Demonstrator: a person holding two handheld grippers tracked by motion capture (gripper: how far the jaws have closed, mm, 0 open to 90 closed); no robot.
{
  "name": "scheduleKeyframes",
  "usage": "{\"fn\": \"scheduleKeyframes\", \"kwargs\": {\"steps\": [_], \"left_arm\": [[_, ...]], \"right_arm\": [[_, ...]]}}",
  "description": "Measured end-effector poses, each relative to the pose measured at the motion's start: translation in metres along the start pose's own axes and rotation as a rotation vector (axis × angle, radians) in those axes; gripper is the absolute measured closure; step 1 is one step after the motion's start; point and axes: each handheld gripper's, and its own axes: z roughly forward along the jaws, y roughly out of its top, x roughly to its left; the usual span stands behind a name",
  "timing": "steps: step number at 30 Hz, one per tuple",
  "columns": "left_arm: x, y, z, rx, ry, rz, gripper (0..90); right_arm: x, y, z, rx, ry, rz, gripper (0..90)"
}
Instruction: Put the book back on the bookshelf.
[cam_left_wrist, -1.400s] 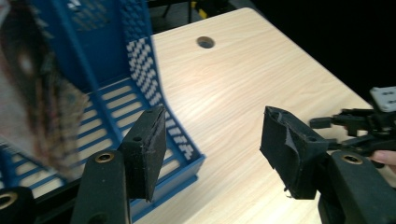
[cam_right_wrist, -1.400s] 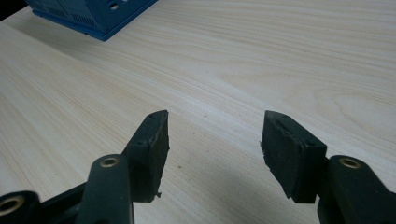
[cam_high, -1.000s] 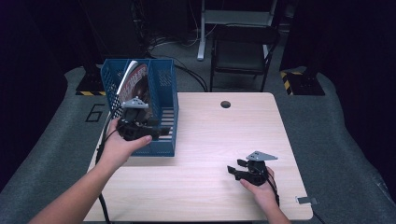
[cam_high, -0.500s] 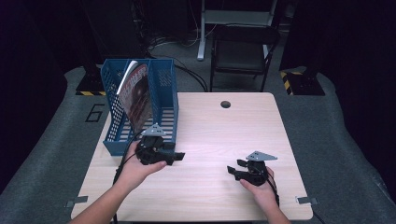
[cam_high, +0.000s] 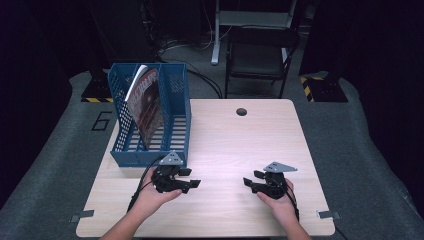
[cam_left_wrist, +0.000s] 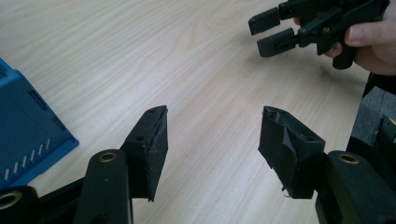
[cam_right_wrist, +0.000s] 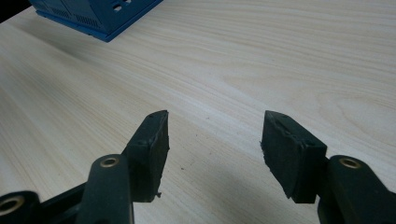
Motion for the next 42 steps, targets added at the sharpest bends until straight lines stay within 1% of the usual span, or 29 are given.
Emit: {"fn": "scheduleKeyframes", "kwargs": {"steps": [2, 5, 7, 8, 11, 14, 15, 16, 17, 19, 20, 21, 22, 24, 25, 26, 27, 28, 29, 31, 33, 34, 35, 36, 38, 39, 40, 41, 42], "left_arm": [[0.001, -0.007, 0.003, 0.019, -0.007, 0.011, 42.0], [0.002, -0.016, 0.008, 0.035, 0.010, 0.016, 42.0], [0.003, -0.023, 0.011, 0.043, 0.015, 0.009, 42.1], [0.004, -0.026, 0.012, 0.042, 0.007, -0.005, 42.1], [0.007, -0.031, 0.015, 0.039, 0.020, -0.007, 42.0], [0.009, -0.035, 0.019, 0.033, 0.019, -0.011, 42.0], [0.009, -0.037, 0.021, 0.032, 0.018, -0.022, 42.0], [0.010, -0.039, 0.023, 0.037, 0.020, -0.023, 42.0], [0.010, -0.040, 0.025, 0.048, 0.014, -0.014, 42.0], [0.009, -0.043, 0.030, 0.054, 0.008, -0.024, 42.0], [0.009, -0.044, 0.033, 0.060, -0.002, -0.022, 42.0], [0.009, -0.046, 0.035, 0.066, 0.003, -0.013, 41.9], [0.009, -0.047, 0.038, 0.073, 0.013, 0.003, 41.9], [0.008, -0.049, 0.042, 0.090, 0.013, 0.016, 41.8], [0.008, -0.049, 0.044, 0.101, 0.013, 0.024, 41.8], [0.007, -0.050, 0.046, 0.102, 0.012, 0.028, 41.7], [0.008, -0.050, 0.046, 0.116, 0.006, 0.037, 41.7], [0.007, -0.051, 0.048, 0.113, 0.011, 0.029, 41.6], [0.007, -0.052, 0.050, 0.113, 0.007, 0.030, 41.5], [0.006, -0.053, 0.052, 0.127, 0.004, 0.029, 41.5], [0.007, -0.054, 0.055, 0.138, 0.003, 0.039, 41.3], [0.007, -0.054, 0.056, 0.132, 0.003, 0.031, 41.3], [0.006, -0.055, 0.057, 0.132, -0.006, 0.022, 41.2], [0.007, -0.055, 0.057, 0.136, -0.009, 0.032, 41.1], [0.007, -0.055, 0.057, 0.135, -0.002, 0.039, 40.8], [0.007, -0.055, 0.057, 0.136, 0.000, 0.042, 40.8], [0.007, -0.055, 0.057, 0.136, 0.001, 0.040, 40.7], [0.007, -0.056, 0.058, 0.134, 0.004, 0.037, 40.6], [0.008, -0.056, 0.057, 0.133, 0.005, 0.042, 40.7]], "right_arm": [[0.000, 0.000, 0.000, 0.002, 0.000, -0.001, 41.3], [0.000, 0.000, 0.000, 0.005, 0.001, -0.001, 41.2], [0.001, 0.000, 0.000, 0.001, 0.001, 0.000, 41.3], [0.001, 0.000, 0.000, 0.002, 0.001, -0.001, 41.2], [0.000, 0.000, 0.000, 0.005, 0.000, -0.001, 41.2], [0.000, 0.000, 0.000, 0.007, 0.000, -0.001, 41.2], [0.000, 0.000, 0.000, 0.006, 0.000, 0.000, 41.2], [0.000, 0.000, 0.000, 0.003, 0.000, 0.000, 41.2], [0.000, 0.000, 0.000, 0.004, 0.001, -0.001, 41.2], [0.001, 0.000, 0.000, 0.004, 0.001, -0.001, 41.2], [0.001, 0.000, 0.000, 0.003, 0.002, -0.001, 41.2], [0.001, 0.000, 0.000, 0.002, 0.003, -0.003, 41.2], [0.001, 0.000, 0.000, 0.003, 0.003, -0.002, 41.2], [0.001, 0.000, 0.000, 0.004, 0.002, 0.000, 41.2], [0.000, 0.000, 0.000, -0.001, 0.003, -0.011, 41.2], [0.000, 0.000, 0.000, -0.002, 0.003, -0.011, 41.2], [0.000, 0.000, 0.000, -0.004, 0.003, -0.011, 41.2], [0.000, 0.000, 0.000, -0.001, 0.003, -0.010, 41.2], [0.000, 0.000, 0.000, 0.000, 0.003, -0.009, 41.2], [0.001, 0.000, 0.000, 0.004, 0.004, 0.001, 41.2], [0.001, 0.000, 0.000, 0.001, 0.005, -0.008, 41.2], [0.001, 0.000, 0.000, 0.001, 0.005, -0.008, 41.2], [0.001, 0.000, 0.000, 0.004, 0.003, 0.000, 41.2], [0.001, 0.000, 0.000, 0.005, 0.003, 0.000, 41.2], [0.001, 0.000, 0.000, 0.006, 0.002, -0.002, 41.2], [0.001, 0.000, 0.001, 0.006, 0.001, -0.019, 41.2], [0.000, 0.000, 0.001, 0.009, 0.005, -0.023, 41.2], [0.001, 0.000, 0.001, 0.010, -0.001, -0.012, 41.2], [0.001, 0.000, 0.002, 0.010, -0.002, -0.015, 41.2]]}}
